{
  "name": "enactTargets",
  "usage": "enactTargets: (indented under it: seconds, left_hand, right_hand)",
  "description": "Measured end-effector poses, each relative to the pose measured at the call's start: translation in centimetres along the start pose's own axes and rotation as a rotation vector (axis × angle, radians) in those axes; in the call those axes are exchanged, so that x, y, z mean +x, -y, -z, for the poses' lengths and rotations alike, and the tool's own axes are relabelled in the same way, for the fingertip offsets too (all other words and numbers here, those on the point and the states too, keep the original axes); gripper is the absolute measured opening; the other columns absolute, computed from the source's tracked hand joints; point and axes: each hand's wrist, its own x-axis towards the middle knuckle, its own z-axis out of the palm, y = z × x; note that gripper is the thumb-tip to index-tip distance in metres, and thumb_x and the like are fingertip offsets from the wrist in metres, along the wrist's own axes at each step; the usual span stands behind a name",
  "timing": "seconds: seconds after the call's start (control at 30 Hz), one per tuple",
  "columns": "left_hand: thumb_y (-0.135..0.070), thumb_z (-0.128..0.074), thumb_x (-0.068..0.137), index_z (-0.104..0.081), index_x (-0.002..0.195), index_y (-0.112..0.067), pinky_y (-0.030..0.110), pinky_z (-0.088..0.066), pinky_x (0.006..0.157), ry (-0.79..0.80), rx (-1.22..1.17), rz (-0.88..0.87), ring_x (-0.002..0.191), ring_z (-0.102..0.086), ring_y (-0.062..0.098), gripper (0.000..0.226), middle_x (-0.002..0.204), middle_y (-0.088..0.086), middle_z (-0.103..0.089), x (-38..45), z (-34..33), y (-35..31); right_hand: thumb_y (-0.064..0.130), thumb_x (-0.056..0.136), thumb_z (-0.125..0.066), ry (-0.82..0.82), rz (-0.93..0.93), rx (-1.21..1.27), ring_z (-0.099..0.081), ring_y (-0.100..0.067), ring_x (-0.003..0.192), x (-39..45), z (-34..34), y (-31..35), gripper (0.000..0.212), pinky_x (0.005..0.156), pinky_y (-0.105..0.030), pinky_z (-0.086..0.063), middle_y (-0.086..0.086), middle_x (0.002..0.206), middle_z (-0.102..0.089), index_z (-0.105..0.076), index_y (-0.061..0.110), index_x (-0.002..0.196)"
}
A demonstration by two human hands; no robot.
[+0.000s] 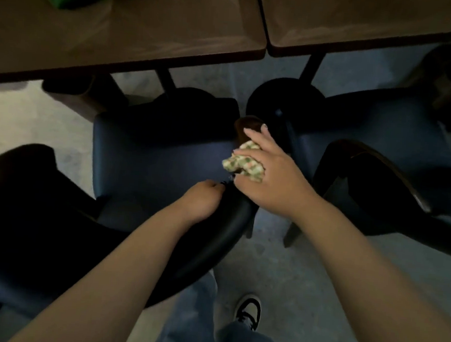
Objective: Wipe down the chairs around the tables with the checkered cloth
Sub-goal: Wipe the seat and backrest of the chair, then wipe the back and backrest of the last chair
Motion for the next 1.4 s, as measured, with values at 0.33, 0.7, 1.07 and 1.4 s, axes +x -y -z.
enactTargets:
  seconds: [0.33,0.7,1.07,1.4]
  left_hand:
    - [-0.033,-0.057,0.090,-0.073,0.094,-0.031,0.004,-0.040,0.068,-0.397,0.071,-0.224,0.081,-0.062,-0.005,0.016,0.085,-0.019,-0.071,-10.2,1.1,4.4]
    - [-0.042,-0.045,0.094,-0.060,0.123,-0.035,0.019,-0.045,0.078,-0.350,0.240,-0.405,0.089,-0.061,0.001,0.034,0.100,-0.021,-0.066,-11.8,1.8,5.2]
    - [-0.043,-0.034,0.088,-0.069,0.073,-0.019,0.032,-0.048,0.051,-0.513,0.550,-0.534,0.059,-0.062,0.023,0.045,0.065,-0.002,-0.065,-16.6,6.6,13.6]
    - [-0.037,-0.047,0.091,-0.057,0.126,-0.025,0.032,-0.049,0.057,-0.495,0.385,-0.628,0.068,-0.066,0.023,0.038,0.079,-0.006,-0.071,-15.7,7.7,15.4]
  right_hand:
    - [0.020,0.096,-0.047,0.253,0.253,-0.380,-0.027,-0.011,0.141,1.7,1.8,1.0,0.029,0.118,-0.034,0.000,0.001,0.126,-0.063,-0.071,0.011,0.109]
    - [0.025,0.094,-0.041,0.029,0.281,-0.512,-0.059,-0.031,0.108,-1.3,0.0,2.8,0.041,0.106,-0.025,-0.022,-0.018,0.108,-0.069,-0.071,-0.001,0.099]
    - [0.018,0.096,-0.050,-0.201,0.101,-0.576,-0.058,-0.036,0.104,-3.4,-2.8,5.4,0.031,0.087,-0.040,-0.038,-0.021,0.103,-0.069,-0.071,-0.004,0.095]
    - [0.016,0.086,-0.053,-0.416,-0.080,-0.597,-0.067,-0.037,0.090,-9.7,-11.8,13.2,0.031,0.093,-0.038,-0.038,-0.022,0.095,-0.071,-0.072,-0.008,0.088]
